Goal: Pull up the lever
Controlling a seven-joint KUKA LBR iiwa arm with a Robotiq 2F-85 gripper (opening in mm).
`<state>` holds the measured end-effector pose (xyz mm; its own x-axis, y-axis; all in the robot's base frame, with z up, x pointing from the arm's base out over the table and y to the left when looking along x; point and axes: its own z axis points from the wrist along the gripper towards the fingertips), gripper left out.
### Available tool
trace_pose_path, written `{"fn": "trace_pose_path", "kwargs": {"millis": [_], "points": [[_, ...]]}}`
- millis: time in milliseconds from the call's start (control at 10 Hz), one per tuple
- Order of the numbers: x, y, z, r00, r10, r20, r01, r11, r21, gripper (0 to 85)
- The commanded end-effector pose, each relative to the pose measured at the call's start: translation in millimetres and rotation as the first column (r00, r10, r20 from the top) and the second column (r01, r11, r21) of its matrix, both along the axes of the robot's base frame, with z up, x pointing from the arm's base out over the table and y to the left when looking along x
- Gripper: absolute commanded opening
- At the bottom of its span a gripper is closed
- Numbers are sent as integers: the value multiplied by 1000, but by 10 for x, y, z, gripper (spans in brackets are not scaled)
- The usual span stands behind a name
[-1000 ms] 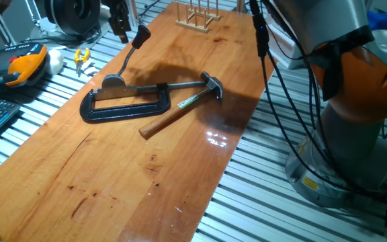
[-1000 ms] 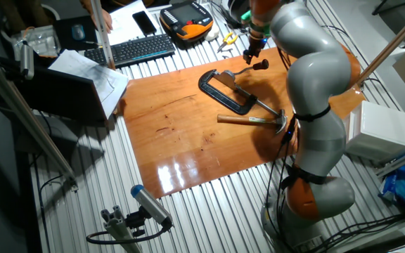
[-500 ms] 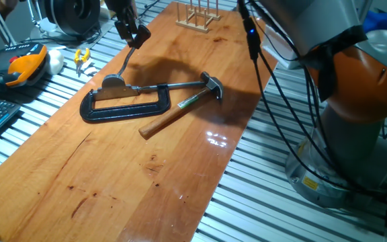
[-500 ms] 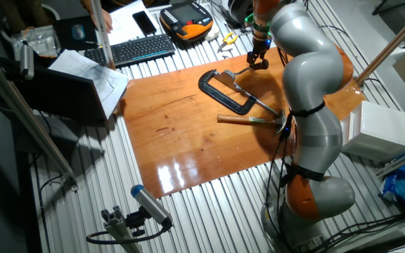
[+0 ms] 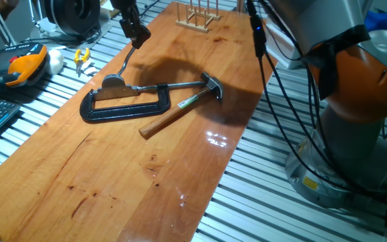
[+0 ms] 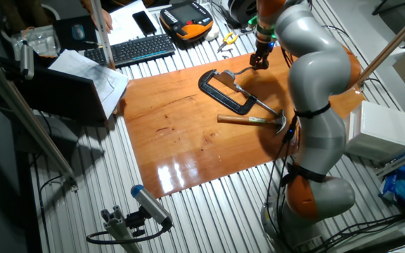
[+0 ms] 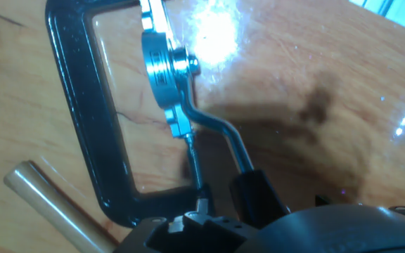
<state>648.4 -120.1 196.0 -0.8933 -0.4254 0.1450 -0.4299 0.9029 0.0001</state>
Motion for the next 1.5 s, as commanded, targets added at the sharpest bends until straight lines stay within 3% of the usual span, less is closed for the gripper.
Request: {"fn": "trace_pose_path", "kwargs": {"millis": [0, 400, 500, 700, 800, 1100, 1300, 1400], "points": [[-31, -36, 8, 1000, 0, 3, 0, 1000, 1, 680], [-134, -148, -57, 999, 1, 34, -2, 1000, 21, 680], [-142, -154, -52, 999, 1, 32, -2, 1000, 26, 510], [-146, -160, -53, 999, 1, 32, -2, 999, 40, 510], [-150, -175, -51, 999, 1, 32, -2, 999, 40, 340], [-146, -173, -34, 1000, 0, 31, -2, 998, 55, 340], [-104, -131, 2, 1000, 0, 18, -1, 997, 76, 0], [-86, -109, 23, 1000, 0, 18, -1, 996, 85, 0]]}}
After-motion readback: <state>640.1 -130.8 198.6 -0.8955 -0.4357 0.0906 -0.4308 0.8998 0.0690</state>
